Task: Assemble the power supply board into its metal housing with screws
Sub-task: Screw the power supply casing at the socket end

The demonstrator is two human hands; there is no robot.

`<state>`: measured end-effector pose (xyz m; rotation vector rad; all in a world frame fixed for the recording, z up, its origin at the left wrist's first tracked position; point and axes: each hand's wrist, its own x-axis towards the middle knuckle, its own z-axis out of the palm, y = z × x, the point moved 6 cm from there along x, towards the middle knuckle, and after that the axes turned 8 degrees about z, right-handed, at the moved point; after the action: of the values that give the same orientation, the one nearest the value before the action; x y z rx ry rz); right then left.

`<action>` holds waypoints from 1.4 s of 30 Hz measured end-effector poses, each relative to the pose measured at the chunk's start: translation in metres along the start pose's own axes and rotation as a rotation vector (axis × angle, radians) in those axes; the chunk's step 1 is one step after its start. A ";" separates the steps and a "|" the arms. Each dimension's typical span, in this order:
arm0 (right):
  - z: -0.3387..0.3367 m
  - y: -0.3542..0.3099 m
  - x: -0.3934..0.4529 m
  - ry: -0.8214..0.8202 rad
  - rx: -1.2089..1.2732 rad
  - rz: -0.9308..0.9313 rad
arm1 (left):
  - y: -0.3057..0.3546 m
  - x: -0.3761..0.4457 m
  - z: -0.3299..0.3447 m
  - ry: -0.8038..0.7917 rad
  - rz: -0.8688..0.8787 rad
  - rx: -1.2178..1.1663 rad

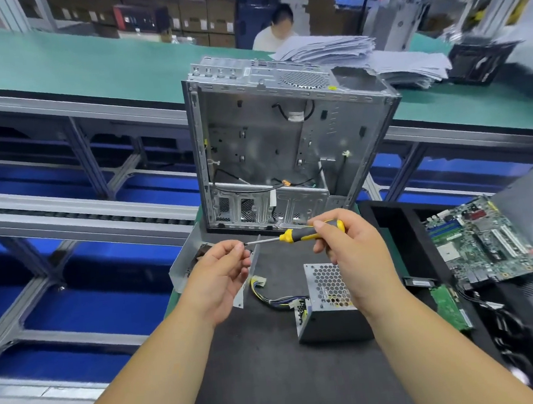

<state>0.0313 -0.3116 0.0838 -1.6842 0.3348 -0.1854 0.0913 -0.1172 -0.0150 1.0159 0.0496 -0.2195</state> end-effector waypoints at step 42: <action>-0.169 0.004 -0.014 0.095 -0.042 -0.082 | -0.053 -0.044 0.147 -0.138 0.075 0.252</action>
<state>-0.0351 -0.4662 0.1048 -1.7350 0.3430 -0.3220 0.0287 -0.2612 0.0243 1.2480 -0.1445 -0.2306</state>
